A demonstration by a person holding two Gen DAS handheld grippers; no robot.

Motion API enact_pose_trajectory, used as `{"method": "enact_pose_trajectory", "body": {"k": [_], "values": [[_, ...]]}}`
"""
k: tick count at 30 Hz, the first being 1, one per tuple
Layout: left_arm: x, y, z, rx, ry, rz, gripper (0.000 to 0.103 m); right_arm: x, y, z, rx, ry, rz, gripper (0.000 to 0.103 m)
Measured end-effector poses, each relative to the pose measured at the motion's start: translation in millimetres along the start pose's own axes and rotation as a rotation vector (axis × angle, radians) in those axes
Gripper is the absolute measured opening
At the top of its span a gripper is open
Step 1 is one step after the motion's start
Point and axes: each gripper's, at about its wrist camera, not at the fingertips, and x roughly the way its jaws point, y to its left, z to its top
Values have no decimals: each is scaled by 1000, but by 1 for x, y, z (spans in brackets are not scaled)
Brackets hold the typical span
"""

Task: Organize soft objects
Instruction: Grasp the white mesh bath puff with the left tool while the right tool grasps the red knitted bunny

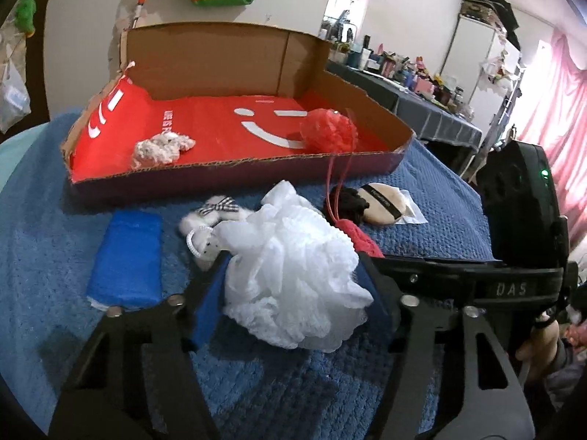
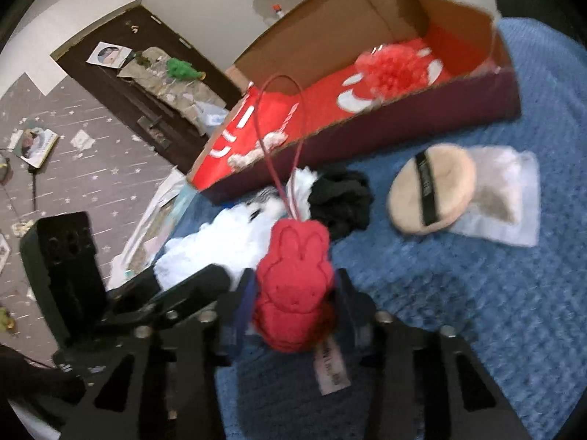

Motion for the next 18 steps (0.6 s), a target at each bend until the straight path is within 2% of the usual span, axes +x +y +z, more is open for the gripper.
{"method": "enact_pose_trajectory", "body": {"k": [3,7,13,18], "values": [[-7,-2,1,12,-20,-7,47,-8,-5,1,42,-31,26,41],[-14,-6,3,34,-39,-1,39,-24,7,1,-10,-93,-35,41],[-34,-7,6,48,-100,6,35,-43,39,1,-154,-166,-170,41],[-48,-3,7,58,-138,35,35,-52,53,0,-215,-213,-251,41]]}}
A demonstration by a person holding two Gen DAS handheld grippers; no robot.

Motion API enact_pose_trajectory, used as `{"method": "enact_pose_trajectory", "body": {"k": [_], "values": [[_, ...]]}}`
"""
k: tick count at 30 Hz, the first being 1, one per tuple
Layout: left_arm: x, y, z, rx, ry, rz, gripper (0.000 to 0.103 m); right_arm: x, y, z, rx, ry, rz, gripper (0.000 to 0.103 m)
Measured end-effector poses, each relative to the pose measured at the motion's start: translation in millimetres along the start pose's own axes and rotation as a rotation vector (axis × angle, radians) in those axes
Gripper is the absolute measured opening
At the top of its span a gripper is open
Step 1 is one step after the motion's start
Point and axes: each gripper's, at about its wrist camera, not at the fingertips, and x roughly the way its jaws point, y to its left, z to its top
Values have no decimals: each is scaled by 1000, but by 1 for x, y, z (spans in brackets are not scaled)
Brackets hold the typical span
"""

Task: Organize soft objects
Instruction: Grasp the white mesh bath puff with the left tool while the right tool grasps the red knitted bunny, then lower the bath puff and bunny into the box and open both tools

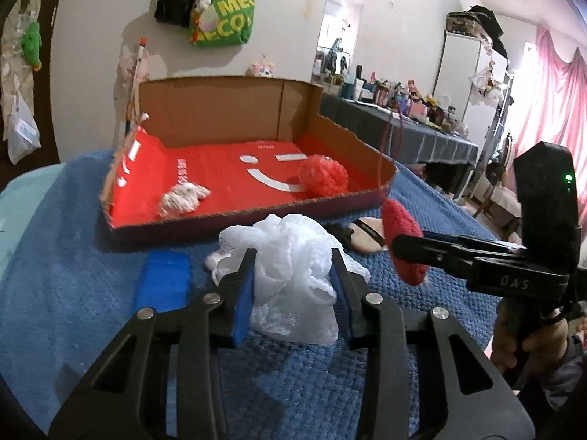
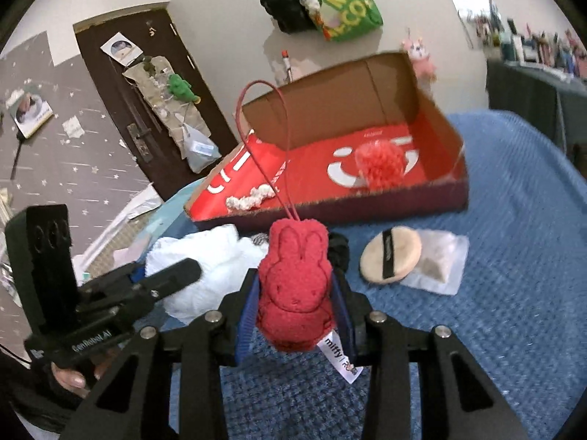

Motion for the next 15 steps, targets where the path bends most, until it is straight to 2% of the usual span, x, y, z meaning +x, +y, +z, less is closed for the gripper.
{"method": "enact_pose_trajectory", "body": {"k": [7,15], "values": [[-5,9,-2,-7,-7,21,35,-6,8,-2,-71,-17,-90,41],[-10,12,3,-5,-30,19,35,-3,11,-1,-89,-20,-95,41]]}}
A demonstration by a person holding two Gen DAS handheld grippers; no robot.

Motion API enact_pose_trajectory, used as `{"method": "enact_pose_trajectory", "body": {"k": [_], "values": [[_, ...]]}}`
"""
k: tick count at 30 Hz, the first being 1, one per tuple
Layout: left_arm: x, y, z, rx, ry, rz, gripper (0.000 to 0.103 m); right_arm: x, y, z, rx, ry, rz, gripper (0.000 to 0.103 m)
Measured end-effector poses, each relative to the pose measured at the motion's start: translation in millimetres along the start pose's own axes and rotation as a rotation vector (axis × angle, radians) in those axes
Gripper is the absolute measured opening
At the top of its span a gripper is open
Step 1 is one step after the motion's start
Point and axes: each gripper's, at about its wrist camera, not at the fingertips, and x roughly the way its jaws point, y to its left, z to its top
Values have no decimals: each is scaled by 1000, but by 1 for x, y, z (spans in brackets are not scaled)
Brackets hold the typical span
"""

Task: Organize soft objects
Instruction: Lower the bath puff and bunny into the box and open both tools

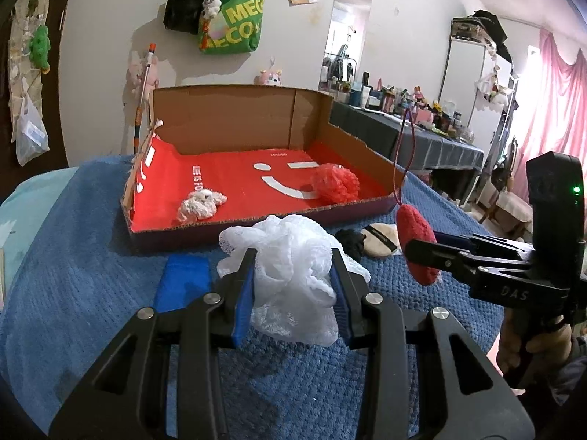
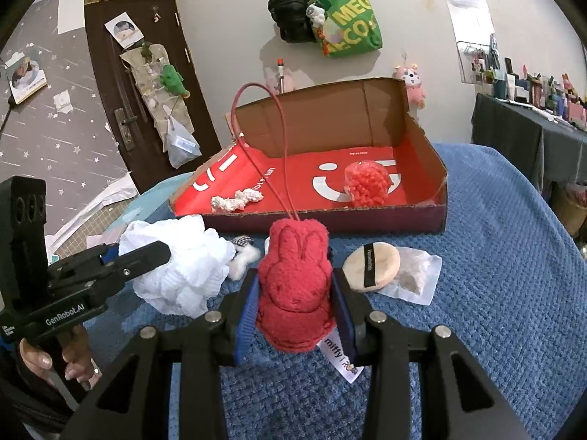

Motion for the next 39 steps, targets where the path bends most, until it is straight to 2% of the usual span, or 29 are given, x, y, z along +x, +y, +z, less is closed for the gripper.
{"method": "enact_pose_trajectory", "body": {"k": [5,9,15,21,28,39], "values": [[-1,1,14,31,-45,2,35,3,3,15,-18,-11,15,41],[12,5,38,81,-73,0,35,14,6,36,-52,-11,25,41],[49,20,70,120,-63,-31,35,58,2,69,-77,59,36,41],[92,33,87,145,13,-50,35,101,-6,90,-85,162,18,41],[129,44,91,172,82,-57,35,137,-9,104,-114,269,-26,42],[150,54,88,162,145,-102,35,165,-6,102,-144,345,-76,42]]}}
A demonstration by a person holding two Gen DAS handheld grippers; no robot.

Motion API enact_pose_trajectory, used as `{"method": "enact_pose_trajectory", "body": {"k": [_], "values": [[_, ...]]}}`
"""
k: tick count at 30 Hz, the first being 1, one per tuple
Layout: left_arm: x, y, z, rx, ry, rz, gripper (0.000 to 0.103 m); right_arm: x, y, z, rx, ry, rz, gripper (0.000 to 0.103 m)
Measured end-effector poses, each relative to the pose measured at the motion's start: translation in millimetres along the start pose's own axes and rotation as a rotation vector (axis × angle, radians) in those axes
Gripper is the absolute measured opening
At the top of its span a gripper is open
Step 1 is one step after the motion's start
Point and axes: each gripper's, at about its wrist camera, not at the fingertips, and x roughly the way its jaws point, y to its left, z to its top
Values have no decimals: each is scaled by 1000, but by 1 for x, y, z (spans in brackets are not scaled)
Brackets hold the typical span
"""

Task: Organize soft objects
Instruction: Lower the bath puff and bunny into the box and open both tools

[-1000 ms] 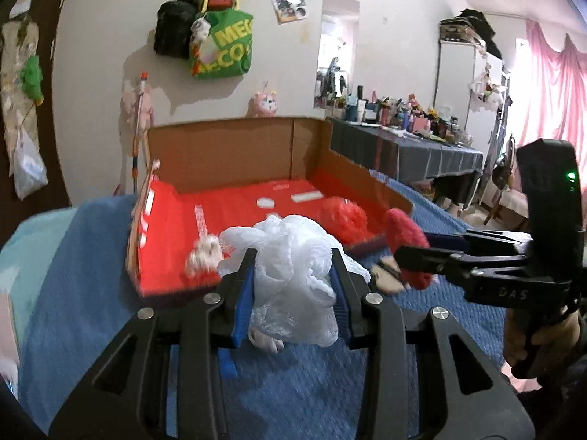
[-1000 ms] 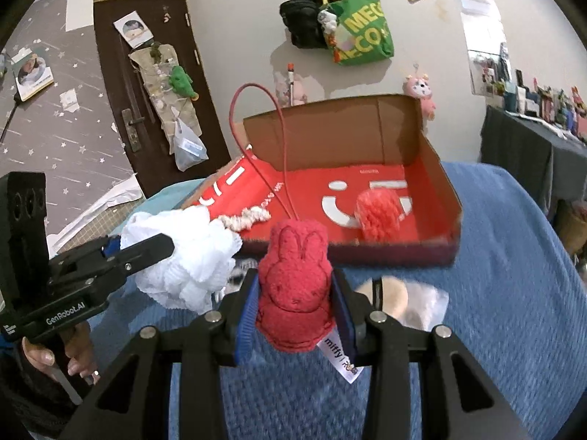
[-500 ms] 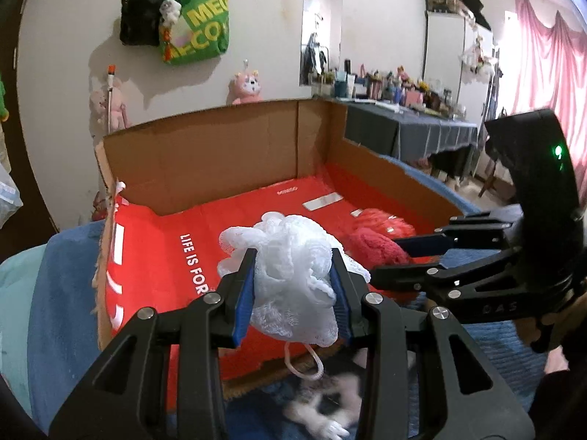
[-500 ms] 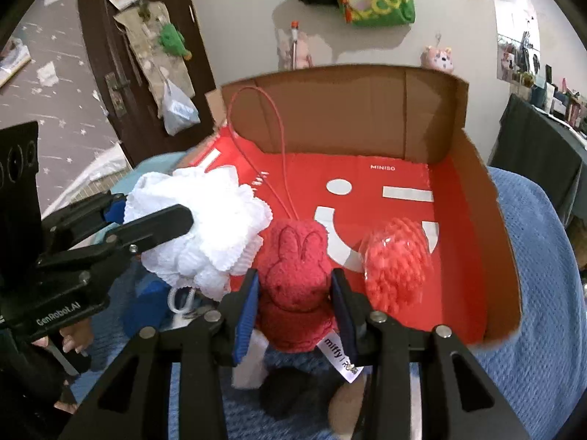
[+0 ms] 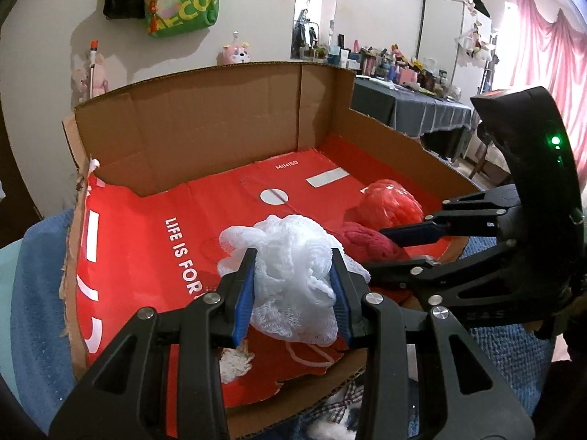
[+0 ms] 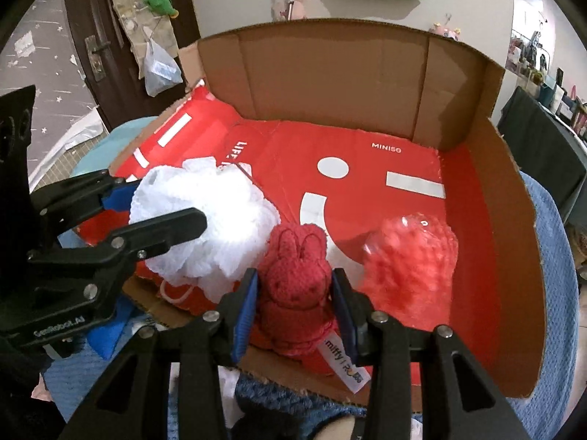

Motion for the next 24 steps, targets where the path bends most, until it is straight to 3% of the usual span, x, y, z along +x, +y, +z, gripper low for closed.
{"method": "enact_pose_trajectory", "body": {"k": [24], "values": [[5,-1,-3,30,9,8,46,18,0,1,-5,42,3,45]]}}
